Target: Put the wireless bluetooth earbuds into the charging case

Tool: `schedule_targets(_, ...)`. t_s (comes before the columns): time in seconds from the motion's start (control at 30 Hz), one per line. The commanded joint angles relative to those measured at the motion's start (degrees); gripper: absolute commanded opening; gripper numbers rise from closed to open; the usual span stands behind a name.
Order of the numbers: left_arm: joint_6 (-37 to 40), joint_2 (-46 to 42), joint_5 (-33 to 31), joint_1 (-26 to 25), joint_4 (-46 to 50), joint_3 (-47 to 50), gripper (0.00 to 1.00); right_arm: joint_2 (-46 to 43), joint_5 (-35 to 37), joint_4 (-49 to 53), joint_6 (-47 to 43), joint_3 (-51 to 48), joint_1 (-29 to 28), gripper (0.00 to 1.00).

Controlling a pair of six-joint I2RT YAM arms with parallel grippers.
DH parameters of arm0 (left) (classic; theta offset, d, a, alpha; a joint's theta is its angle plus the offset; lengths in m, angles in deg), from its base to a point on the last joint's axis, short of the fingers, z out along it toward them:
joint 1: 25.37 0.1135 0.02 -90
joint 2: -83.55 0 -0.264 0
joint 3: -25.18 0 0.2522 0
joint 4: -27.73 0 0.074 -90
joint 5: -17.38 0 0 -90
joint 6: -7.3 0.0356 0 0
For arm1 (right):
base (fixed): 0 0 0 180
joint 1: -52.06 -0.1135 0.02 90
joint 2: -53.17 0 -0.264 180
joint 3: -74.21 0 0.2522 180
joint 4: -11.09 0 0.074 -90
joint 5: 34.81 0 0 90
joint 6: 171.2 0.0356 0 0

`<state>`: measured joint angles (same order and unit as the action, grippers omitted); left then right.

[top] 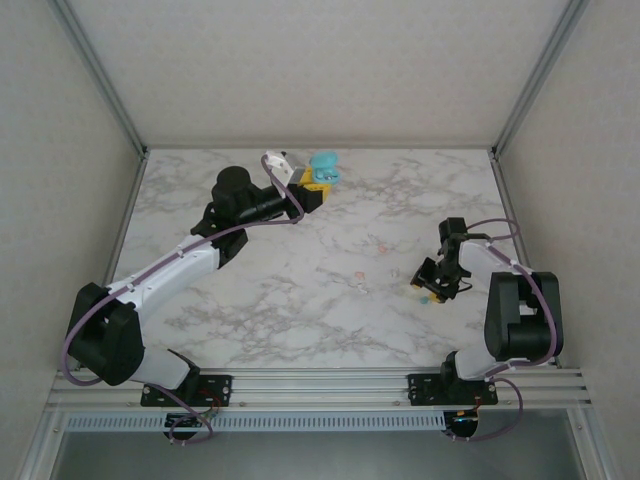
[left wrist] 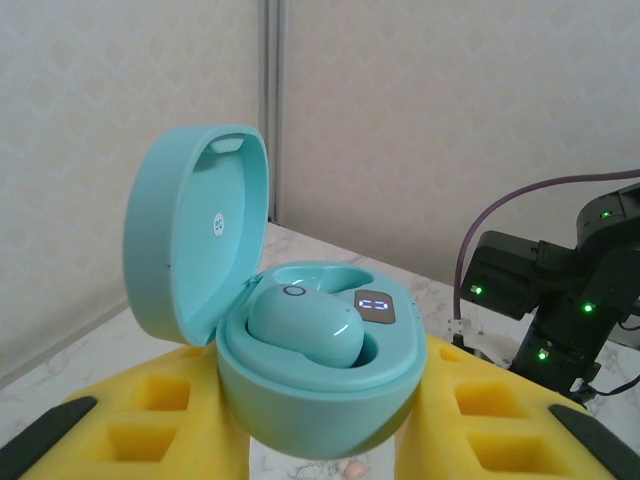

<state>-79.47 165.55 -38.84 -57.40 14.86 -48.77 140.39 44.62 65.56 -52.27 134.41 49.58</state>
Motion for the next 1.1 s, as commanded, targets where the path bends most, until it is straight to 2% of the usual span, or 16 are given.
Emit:
schedule_targets(0.0,-0.24,-1.83,0.76,0.21,0.42,-0.90,0.18,0.80,-0.98,1.11,-1.27,-0.62,0.37,0.45)
schedule_targets(0.3,-0.41,-1.76,0.87,0.19,0.35,-1.03,0.18,-2.75,-5.25,4.94,-0.65,-2.64,0.28,0.42)
schedule_targets(0.67,-0.68,-1.22,1.02,0.06,0.25,-1.08,0.18,-6.64,-5.12,10.05,1.22,-3.84,0.09,0.42)
schedule_targets(0.8,-0.54,-1.11,0.85,0.03,0.35,-1.24,0.18,-8.53,-2.31,11.52,1.99,-2.82,-0.15,0.43)
schedule_targets(1.0,-0.69,-0.52,1.20,0.04,0.27,-1.70,0.18,-12.95,6.64,12.18,4.84,-2.53,-0.04,0.47)
schedule_targets(1.07,-0.69,-0.49,1.31,-0.05,0.26,-1.71,0.18,-11.87,6.43,11.27,5.23,-3.25,0.05,0.48)
